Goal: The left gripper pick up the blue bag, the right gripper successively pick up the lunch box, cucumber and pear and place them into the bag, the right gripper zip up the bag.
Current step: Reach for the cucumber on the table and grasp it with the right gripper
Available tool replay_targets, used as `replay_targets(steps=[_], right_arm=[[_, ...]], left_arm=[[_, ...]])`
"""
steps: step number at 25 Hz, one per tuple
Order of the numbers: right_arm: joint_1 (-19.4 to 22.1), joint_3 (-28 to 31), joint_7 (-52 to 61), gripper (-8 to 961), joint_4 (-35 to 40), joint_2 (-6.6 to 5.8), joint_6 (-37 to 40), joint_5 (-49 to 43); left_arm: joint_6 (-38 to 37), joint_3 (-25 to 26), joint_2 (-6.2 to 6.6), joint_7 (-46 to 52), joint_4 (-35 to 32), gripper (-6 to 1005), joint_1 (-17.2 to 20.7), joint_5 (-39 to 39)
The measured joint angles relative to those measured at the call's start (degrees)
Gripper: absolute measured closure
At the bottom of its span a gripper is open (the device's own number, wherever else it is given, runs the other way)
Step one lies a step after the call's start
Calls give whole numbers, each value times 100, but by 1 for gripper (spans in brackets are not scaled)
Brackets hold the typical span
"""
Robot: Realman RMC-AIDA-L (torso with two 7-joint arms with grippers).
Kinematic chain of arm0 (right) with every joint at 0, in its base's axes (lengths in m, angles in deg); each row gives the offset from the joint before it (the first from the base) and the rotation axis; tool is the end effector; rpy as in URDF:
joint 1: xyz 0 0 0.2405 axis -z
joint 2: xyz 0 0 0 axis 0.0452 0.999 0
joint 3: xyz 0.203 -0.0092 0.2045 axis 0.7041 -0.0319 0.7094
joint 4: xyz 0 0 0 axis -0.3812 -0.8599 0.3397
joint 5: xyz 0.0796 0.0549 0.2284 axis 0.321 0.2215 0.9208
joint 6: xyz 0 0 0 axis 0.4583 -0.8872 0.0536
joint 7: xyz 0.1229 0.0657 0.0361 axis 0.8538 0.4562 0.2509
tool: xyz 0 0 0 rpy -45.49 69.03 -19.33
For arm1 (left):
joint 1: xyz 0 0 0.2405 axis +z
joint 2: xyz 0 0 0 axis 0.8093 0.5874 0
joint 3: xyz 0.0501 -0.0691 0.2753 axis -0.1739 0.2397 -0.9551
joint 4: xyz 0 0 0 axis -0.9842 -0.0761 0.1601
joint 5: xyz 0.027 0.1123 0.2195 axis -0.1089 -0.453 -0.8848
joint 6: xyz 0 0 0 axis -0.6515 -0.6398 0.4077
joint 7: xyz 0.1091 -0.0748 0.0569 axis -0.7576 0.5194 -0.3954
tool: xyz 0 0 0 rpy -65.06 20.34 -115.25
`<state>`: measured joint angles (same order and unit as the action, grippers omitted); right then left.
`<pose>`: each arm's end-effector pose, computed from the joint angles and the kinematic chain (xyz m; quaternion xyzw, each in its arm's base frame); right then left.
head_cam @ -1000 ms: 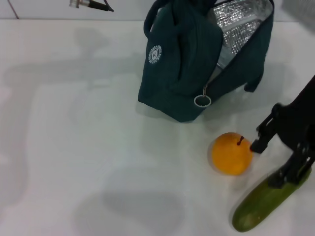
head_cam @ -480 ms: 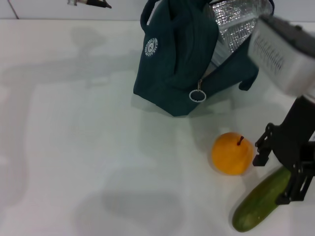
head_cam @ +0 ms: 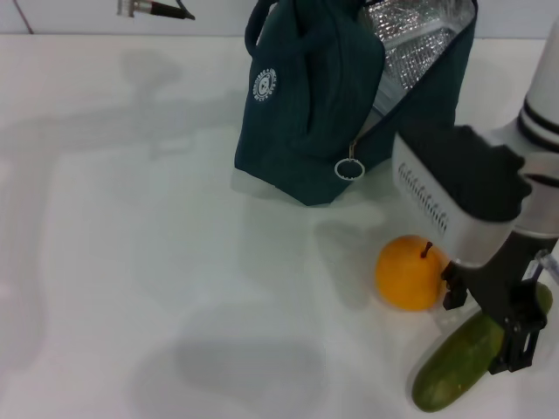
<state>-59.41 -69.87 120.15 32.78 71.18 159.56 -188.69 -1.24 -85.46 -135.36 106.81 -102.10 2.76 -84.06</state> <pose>0.1046 0.3788 -0.0700 0.9172 0.1350 0.3341 0.1701 -0.1005 0.4922 0.0343 -0.8812 -0.4180 -0.1758 0.1339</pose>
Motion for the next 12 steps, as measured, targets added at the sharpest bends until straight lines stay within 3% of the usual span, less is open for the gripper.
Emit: replay_targets(steps=[12], right_arm=[[64,-853,46,80,-39,18,-594,38]], left_arm=[[1,9,21,-67,-3,964,108,123]])
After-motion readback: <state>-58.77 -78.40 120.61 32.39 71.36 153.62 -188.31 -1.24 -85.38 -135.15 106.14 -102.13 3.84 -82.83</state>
